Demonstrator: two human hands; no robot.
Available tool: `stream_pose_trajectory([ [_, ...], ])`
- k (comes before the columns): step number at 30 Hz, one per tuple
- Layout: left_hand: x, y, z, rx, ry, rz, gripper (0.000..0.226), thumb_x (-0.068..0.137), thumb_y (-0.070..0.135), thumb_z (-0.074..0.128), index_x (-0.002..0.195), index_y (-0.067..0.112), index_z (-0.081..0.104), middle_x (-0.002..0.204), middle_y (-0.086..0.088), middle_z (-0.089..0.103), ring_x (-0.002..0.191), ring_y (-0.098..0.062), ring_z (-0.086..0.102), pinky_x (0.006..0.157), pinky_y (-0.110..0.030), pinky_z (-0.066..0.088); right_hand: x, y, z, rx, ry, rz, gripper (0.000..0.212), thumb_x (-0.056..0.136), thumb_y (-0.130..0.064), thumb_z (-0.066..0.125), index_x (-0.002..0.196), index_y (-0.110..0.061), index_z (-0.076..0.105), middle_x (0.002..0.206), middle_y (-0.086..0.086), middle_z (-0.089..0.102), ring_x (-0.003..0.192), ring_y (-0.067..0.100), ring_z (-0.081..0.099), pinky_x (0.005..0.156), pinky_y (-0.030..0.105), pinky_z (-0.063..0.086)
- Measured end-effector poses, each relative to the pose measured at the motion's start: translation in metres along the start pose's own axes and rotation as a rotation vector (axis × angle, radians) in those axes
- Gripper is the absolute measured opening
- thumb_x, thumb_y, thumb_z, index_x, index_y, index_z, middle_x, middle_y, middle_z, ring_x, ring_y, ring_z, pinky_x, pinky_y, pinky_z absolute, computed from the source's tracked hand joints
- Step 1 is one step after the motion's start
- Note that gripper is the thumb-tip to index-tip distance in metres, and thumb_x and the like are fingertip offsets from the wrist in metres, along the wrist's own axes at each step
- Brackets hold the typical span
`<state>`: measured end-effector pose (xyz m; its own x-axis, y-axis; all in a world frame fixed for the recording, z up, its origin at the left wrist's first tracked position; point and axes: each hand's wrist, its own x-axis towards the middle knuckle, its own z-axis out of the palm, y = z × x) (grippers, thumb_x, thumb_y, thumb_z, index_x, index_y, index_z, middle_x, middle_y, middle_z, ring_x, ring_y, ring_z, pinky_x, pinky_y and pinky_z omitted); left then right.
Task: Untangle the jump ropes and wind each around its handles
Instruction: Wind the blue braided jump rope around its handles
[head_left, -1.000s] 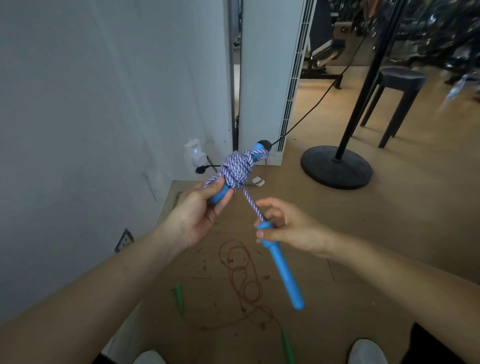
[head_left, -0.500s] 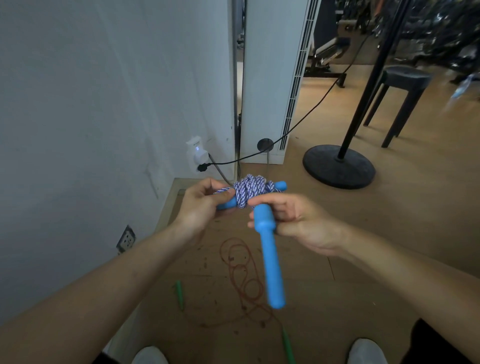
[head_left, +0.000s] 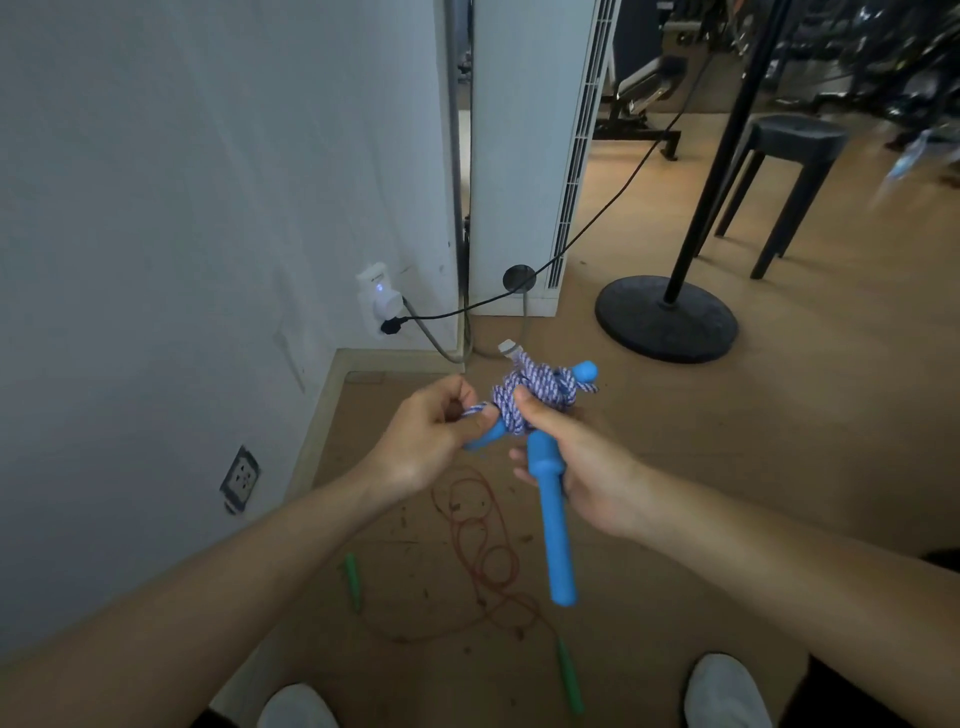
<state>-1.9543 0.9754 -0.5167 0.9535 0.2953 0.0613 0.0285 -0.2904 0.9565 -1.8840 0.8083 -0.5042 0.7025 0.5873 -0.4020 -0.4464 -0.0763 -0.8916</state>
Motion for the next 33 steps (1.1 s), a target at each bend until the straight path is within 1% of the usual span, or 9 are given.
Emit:
stream_pose_trajectory([
  [3, -0.003, 0.003, 0.004, 0.104, -0.138, 0.019, 0.021, 0.084, 0.030, 0.073, 0.078, 0.014, 0.060, 0.076, -0.004, 0.065, 0.068, -0.019, 0.057, 0.067, -0.034, 0.046, 0.000, 0.002, -0.001, 0.015, 0.040, -0.074, 0.036, 0.080, -0.037, 0.077, 0.110, -0.018, 0.071, 0.106, 0.001, 0.076, 0.091, 0.019, 0.071, 0.086, 0.037, 0.055],
  [6, -0.001, 0.006, -0.001, 0.170, -0.083, 0.054, 0.017, 0.083, 0.023, 0.079, 0.079, 0.015, 0.065, 0.085, -0.008, 0.067, 0.072, -0.013, 0.061, 0.071, -0.030, 0.047, 0.003, -0.004, -0.001, 0.029, 0.069, -0.108, 0.040, 0.080, -0.031, 0.078, 0.114, -0.011, 0.070, 0.099, -0.001, 0.077, 0.080, 0.012, 0.071, 0.077, 0.035, 0.049],
  [12, -0.001, 0.005, -0.009, -0.052, -0.087, 0.003, 0.029, 0.080, 0.005, 0.081, 0.069, 0.020, 0.059, 0.073, -0.004, 0.067, 0.072, -0.016, 0.061, 0.065, -0.025, 0.046, 0.015, -0.009, -0.009, 0.083, 0.140, -0.151, 0.022, 0.080, -0.028, 0.079, 0.098, -0.017, 0.072, 0.094, 0.001, 0.076, 0.078, 0.017, 0.068, 0.067, 0.032, 0.049],
  [17, -0.004, 0.002, -0.010, -0.265, -0.092, -0.104, 0.029, 0.069, 0.006, 0.084, 0.065, 0.021, 0.060, 0.100, -0.030, 0.068, 0.090, -0.027, 0.067, 0.087, -0.042, 0.055, 0.018, -0.007, -0.010, 0.042, 0.126, -0.184, 0.022, 0.083, -0.033, 0.077, 0.096, -0.016, 0.072, 0.100, 0.009, 0.075, 0.082, 0.020, 0.066, 0.062, 0.031, 0.050],
  [21, 0.000, 0.004, -0.012, -0.345, -0.166, -0.197, 0.014, 0.071, 0.013, 0.079, 0.078, 0.012, 0.066, 0.092, -0.006, 0.073, 0.088, -0.017, 0.070, 0.081, -0.027, 0.059, 0.020, -0.005, -0.014, -0.035, 0.122, -0.219, 0.023, 0.087, -0.034, 0.073, 0.098, -0.014, 0.072, 0.098, 0.012, 0.074, 0.080, 0.023, 0.063, 0.057, 0.029, 0.050],
  [25, -0.002, 0.011, -0.007, -0.057, -0.101, -0.157, 0.011, 0.085, 0.023, 0.076, 0.083, 0.013, 0.072, 0.076, 0.006, 0.071, 0.075, -0.004, 0.064, 0.076, -0.021, 0.051, 0.018, -0.001, -0.014, -0.233, 0.010, -0.296, 0.023, 0.093, -0.028, 0.066, 0.104, -0.008, 0.069, 0.099, 0.016, 0.073, 0.078, 0.020, 0.061, 0.058, 0.029, 0.048],
  [28, 0.000, 0.017, -0.006, 0.069, 0.069, 0.001, 0.028, 0.075, 0.032, 0.075, 0.102, 0.025, 0.067, 0.100, 0.010, 0.070, 0.091, -0.006, 0.064, 0.086, -0.032, 0.053, 0.013, 0.001, -0.013, -0.425, -0.124, -0.334, 0.012, 0.093, -0.016, 0.067, 0.103, -0.010, 0.066, 0.086, 0.002, 0.070, 0.071, 0.003, 0.061, 0.059, 0.021, 0.045],
  [31, 0.000, 0.027, -0.013, 0.083, -0.116, 0.188, 0.066, 0.081, 0.013, 0.073, 0.137, 0.039, 0.050, 0.136, 0.012, 0.054, 0.122, -0.007, 0.054, 0.096, -0.026, 0.053, 0.010, 0.003, -0.012, -0.494, -0.250, -0.326, 0.020, 0.089, 0.000, 0.068, 0.103, -0.011, 0.060, 0.073, -0.018, 0.068, 0.065, -0.010, 0.061, 0.056, 0.007, 0.043],
  [33, 0.000, 0.030, -0.014, 0.137, -0.185, 0.258, 0.064, 0.085, 0.004, 0.074, 0.139, 0.031, 0.053, 0.135, 0.006, 0.057, 0.124, -0.010, 0.056, 0.099, -0.025, 0.051, 0.009, 0.005, -0.012, -0.509, -0.277, -0.320, 0.021, 0.088, 0.001, 0.068, 0.100, -0.014, 0.059, 0.068, -0.023, 0.067, 0.064, -0.010, 0.061, 0.056, 0.006, 0.043],
])
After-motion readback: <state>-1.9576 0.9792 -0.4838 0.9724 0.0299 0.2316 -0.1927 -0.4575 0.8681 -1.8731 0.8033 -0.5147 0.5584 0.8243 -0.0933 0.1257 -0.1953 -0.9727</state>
